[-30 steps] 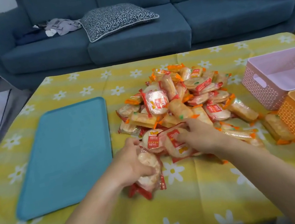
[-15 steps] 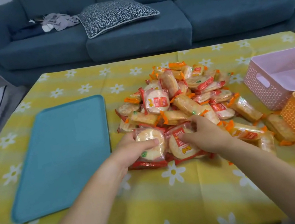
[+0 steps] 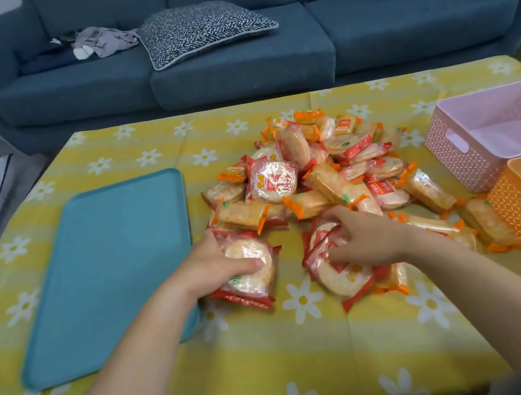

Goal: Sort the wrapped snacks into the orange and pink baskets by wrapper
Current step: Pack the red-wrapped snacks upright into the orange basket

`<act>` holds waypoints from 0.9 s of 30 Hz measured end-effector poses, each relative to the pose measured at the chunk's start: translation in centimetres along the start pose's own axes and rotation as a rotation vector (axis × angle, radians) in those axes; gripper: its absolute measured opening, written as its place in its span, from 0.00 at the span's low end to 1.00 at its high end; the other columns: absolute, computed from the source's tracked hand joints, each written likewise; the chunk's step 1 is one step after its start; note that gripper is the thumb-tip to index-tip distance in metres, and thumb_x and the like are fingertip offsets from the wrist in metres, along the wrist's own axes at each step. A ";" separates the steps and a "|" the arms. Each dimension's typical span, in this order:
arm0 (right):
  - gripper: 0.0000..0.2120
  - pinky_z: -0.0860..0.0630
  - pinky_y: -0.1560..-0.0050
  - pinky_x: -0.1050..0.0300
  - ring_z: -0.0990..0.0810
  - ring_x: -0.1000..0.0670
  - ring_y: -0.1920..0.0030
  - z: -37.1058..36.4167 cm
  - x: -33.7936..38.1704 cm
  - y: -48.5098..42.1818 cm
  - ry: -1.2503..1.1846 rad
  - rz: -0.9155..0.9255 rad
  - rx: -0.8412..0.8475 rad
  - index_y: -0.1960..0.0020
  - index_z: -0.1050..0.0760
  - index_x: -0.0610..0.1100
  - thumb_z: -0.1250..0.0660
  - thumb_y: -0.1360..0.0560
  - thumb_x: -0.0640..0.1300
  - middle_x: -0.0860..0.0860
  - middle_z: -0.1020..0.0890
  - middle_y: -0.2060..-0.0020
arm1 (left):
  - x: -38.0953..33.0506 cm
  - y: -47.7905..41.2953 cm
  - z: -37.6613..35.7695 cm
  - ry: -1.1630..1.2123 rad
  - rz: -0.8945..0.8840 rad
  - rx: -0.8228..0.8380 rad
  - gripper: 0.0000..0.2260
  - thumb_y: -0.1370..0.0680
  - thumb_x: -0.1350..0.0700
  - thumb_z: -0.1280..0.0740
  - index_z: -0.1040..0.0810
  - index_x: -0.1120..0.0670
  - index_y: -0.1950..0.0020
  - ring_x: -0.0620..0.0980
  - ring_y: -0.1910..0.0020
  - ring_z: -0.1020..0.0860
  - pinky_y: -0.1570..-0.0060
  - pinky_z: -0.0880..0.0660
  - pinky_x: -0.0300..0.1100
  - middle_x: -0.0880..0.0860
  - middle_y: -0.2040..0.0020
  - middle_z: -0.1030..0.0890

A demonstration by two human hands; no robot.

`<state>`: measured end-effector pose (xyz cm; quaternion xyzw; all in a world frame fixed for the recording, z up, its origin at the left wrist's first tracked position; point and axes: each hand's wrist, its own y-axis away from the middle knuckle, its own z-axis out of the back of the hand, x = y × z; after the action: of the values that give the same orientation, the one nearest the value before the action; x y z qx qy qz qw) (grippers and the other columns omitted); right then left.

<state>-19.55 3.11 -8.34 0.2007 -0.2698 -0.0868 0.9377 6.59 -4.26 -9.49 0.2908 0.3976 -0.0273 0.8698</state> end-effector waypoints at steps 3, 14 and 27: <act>0.40 0.27 0.43 0.52 0.27 0.46 0.38 -0.1 -0.4 -0.1 0.102 0.030 0.061 0.21 0.45 0.50 0.31 0.27 0.57 0.48 0.24 0.38 | -0.8 0.7 -0.8 -0.023 -0.007 0.052 0.61 0.38 0.41 0.18 0.54 0.53 0.18 0.50 0.25 0.33 0.25 0.36 0.47 0.50 0.24 0.31; 0.27 0.30 0.61 0.58 0.26 0.51 0.54 0.3 0.5 1.5 0.189 0.099 -0.031 0.51 0.30 0.53 0.22 0.39 0.65 0.56 0.27 0.55 | -2.4 1.5 -2.2 0.021 -0.084 0.065 0.50 0.35 0.48 0.17 0.46 0.45 0.23 0.50 0.36 0.30 0.37 0.33 0.42 0.51 0.31 0.29; 0.15 0.17 0.52 0.51 0.14 0.51 0.55 6.8 -4.8 7.1 -0.963 0.013 -0.613 0.46 0.23 0.48 0.23 0.29 0.49 0.48 0.13 0.52 | -10.6 4.8 -7.4 0.741 -0.232 -0.005 0.35 0.43 0.55 0.15 0.21 0.53 0.38 0.58 0.46 0.15 0.43 0.21 0.54 0.55 0.47 0.13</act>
<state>-26.89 8.63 -2.35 -0.1442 -0.6307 -0.2370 0.7247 -4.27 1.67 -3.50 0.2320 0.7154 -0.0176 0.6589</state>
